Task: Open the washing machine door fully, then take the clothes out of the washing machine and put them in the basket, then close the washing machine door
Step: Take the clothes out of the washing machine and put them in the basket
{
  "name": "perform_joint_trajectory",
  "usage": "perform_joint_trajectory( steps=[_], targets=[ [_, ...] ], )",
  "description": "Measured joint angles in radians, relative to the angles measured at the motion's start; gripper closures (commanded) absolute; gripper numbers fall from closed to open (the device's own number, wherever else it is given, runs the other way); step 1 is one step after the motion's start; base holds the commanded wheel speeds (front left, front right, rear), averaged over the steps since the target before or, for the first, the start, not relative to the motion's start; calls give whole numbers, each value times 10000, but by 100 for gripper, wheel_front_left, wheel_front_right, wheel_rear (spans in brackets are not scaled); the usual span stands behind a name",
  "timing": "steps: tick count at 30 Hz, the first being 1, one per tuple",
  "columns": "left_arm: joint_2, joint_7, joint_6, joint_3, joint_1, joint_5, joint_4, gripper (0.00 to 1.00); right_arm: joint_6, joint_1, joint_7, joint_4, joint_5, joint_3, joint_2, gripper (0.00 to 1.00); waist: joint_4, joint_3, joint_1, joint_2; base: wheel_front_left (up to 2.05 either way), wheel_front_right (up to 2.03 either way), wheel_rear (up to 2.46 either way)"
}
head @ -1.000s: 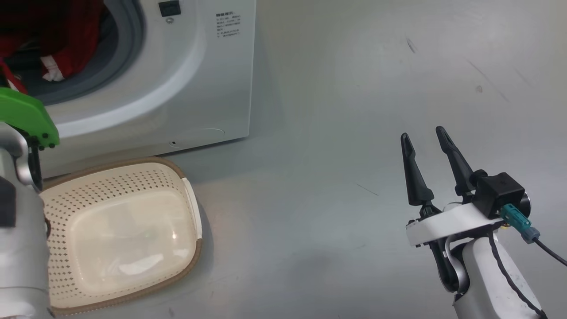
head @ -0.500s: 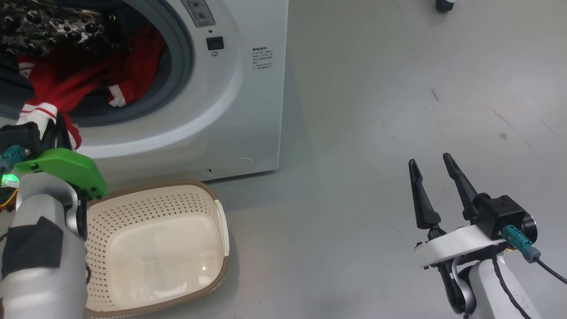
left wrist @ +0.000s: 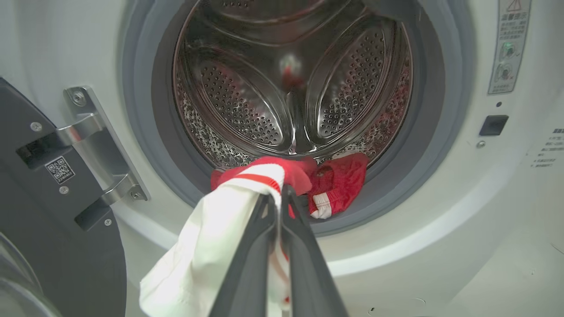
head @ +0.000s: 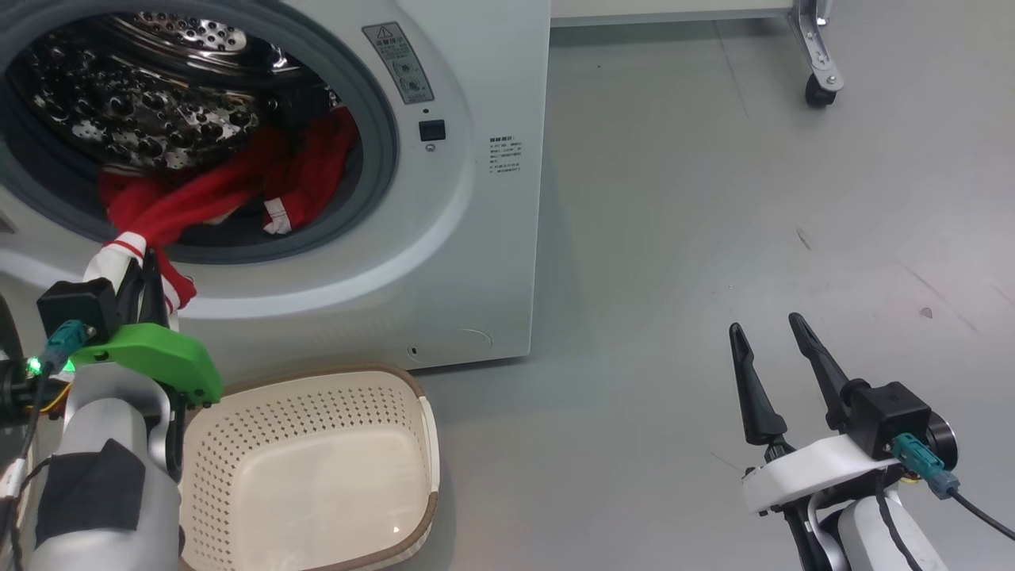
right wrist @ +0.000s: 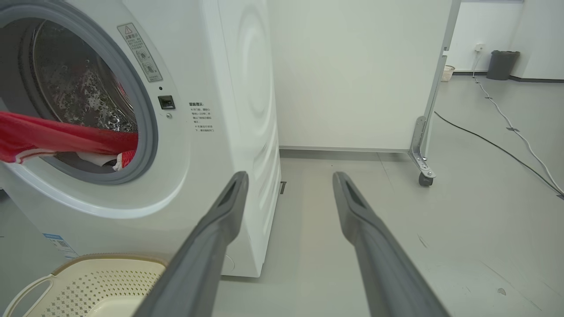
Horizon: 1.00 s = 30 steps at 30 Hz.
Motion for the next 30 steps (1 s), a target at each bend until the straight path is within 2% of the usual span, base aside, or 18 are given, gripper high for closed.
perform_joint_trajectory(
  steps=[11, 24, 30],
  targets=[
    [-157, -90, -161, -217, 193, 4, -1695, 100, 2, 212, 0, -19, -84, 12, -2, 0, 84, -372, 0, 0, 0, 0, 0],
    [-276, -121, -61, -334, 430, 100, -4661, 100, -2, 381, 0, -77, -232, 38, 2, 0, 48, -458, 0, 0, 0, 0, 0],
    [-286, -121, 17, -441, 853, 102, -5168, 100, -2, 381, 0, -146, -232, 52, 17, 0, -2, -351, 0, 0, 0, 0, 0]
  ],
)
